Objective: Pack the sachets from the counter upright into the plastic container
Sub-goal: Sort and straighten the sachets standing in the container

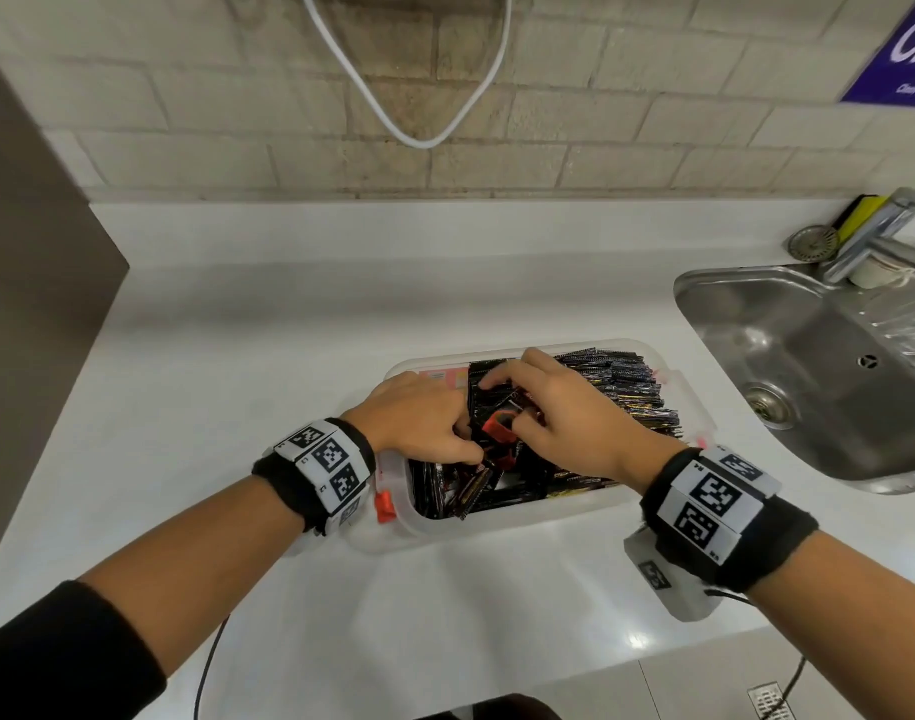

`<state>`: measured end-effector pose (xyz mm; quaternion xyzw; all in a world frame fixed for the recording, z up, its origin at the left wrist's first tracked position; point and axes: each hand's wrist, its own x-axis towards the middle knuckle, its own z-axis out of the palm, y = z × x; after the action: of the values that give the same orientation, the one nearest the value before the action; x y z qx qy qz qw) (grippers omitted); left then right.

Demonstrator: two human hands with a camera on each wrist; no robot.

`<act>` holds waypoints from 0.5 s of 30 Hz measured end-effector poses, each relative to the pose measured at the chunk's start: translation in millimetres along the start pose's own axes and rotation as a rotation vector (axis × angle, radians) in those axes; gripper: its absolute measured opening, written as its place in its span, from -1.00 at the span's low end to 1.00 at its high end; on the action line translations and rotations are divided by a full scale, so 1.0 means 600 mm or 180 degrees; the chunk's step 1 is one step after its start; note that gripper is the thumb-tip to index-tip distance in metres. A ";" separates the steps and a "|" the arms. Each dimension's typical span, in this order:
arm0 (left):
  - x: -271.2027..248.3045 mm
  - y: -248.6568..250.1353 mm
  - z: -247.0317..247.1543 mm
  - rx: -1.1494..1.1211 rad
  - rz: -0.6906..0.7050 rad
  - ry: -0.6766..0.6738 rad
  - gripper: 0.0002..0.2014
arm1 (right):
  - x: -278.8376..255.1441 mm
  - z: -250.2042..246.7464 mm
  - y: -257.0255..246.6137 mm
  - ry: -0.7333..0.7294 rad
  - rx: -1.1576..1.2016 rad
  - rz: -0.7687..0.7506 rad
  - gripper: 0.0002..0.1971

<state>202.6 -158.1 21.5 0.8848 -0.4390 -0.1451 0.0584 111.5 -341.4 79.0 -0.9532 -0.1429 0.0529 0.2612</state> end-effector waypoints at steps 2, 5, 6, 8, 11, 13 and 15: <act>-0.001 0.001 -0.002 -0.0026 -0.0004 -0.0019 -0.56 | 0.004 0.003 -0.001 -0.0104 -0.0071 -0.0059 -0.45; 0.000 0.001 -0.002 -0.0056 -0.0024 -0.0152 -0.60 | 0.010 0.008 0.003 -0.0181 -0.0292 -0.0005 -0.33; 0.000 0.001 -0.001 -0.0069 -0.0018 -0.0160 -0.60 | 0.012 0.010 0.005 -0.0211 -0.0358 0.0061 -0.31; 0.002 0.001 -0.001 -0.0062 0.0010 -0.0126 -0.57 | 0.017 0.014 0.007 -0.0281 -0.0400 0.0141 -0.32; 0.004 0.001 0.000 -0.0017 0.0050 -0.0097 -0.51 | 0.019 0.023 0.011 -0.0306 -0.0384 0.0019 -0.36; 0.005 0.000 0.001 -0.0035 0.0083 -0.0093 -0.51 | 0.017 0.029 0.015 -0.0261 -0.0548 -0.0098 -0.41; 0.005 -0.001 0.001 -0.0032 0.0113 -0.0066 -0.51 | 0.015 0.032 0.018 -0.0249 -0.0850 -0.0086 -0.51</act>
<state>204.2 -160.0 20.1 0.8749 -0.4545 -0.1554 0.0608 119.3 -338.6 56.9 -0.9746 -0.1716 0.0670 0.1270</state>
